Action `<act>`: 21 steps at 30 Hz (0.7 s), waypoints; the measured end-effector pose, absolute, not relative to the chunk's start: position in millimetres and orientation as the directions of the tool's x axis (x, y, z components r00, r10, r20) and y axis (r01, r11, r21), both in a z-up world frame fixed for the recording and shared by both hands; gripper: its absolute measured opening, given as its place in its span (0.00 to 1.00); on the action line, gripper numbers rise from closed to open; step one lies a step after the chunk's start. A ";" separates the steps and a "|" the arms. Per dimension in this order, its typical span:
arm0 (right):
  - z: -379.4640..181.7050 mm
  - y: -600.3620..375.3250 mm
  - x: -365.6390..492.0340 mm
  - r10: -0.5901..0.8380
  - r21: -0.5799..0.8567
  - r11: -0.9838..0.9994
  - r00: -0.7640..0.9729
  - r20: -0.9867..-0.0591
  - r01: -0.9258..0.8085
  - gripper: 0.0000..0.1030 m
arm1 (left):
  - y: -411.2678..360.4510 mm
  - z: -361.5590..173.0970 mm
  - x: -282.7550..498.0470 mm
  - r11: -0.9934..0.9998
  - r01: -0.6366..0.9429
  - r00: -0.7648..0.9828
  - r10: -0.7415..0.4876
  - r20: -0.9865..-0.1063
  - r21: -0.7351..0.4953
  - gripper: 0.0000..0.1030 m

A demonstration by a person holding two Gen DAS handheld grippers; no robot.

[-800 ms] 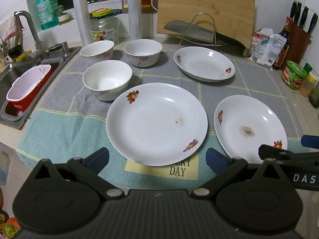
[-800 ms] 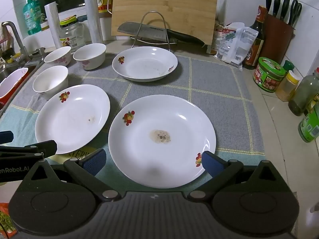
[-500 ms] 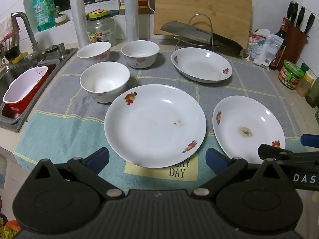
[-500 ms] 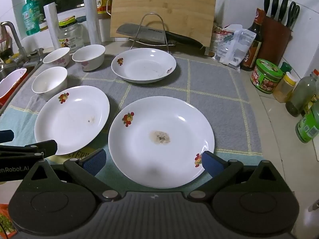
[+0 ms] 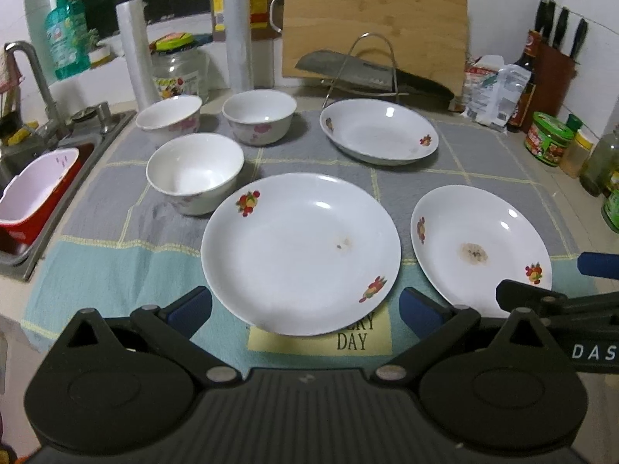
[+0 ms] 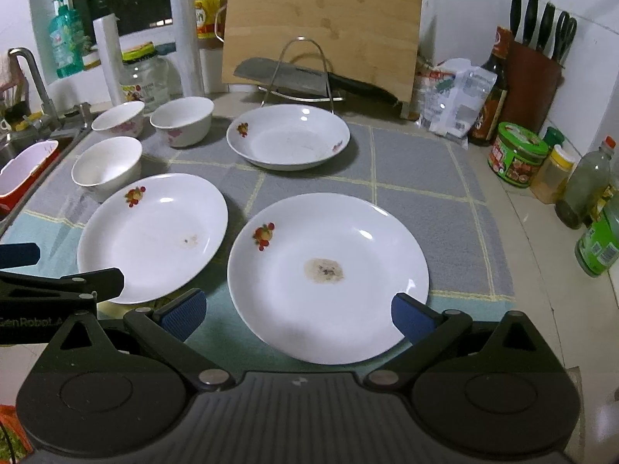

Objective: Organize plates and bowls
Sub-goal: 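Move the right gripper toward the rim of the stained white plate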

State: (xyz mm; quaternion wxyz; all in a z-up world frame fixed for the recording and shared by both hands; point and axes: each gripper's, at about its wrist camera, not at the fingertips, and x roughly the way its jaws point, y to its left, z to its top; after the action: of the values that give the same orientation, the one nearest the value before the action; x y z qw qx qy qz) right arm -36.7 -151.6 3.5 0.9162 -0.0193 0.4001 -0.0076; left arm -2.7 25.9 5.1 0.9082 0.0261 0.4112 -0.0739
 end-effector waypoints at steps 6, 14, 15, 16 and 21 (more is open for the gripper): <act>4.2 -151.7 -51.3 -0.027 -0.025 1.000 0.729 -0.684 0.013 1.00 | 33.1 1.0 -6.1 0.970 0.236 0.667 -0.201 -0.717 -0.052 0.99; 5.8 -178.6 -58.0 -0.089 -0.022 0.995 0.747 -0.659 0.099 1.00 | 15.6 -6.7 -17.1 0.929 0.366 0.665 -0.295 -0.686 -0.045 0.99; 4.7 -183.7 -57.8 -0.092 -0.021 0.994 0.747 -0.659 0.104 1.00 | 12.3 -8.2 -19.0 0.923 0.381 0.663 -0.308 -0.682 -0.046 0.99; 3.7 -188.3 -56.5 -0.096 -0.021 0.994 0.745 -0.661 0.110 1.00 | 8.3 -10.1 -20.3 0.917 0.396 0.660 -0.319 -0.680 -0.046 0.99; -4.2 -213.5 -48.2 -0.103 -0.021 0.993 0.730 -0.676 0.120 1.00 | -14.5 -22.2 -25.0 0.894 0.445 0.640 -0.360 -0.679 -0.055 0.99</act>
State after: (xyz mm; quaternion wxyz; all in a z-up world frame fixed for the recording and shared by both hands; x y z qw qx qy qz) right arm -48.2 -213.5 -4.2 0.9299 0.0122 0.3628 -0.0600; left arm -25.0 -14.5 -22.2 0.9036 0.0585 0.3613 -0.2228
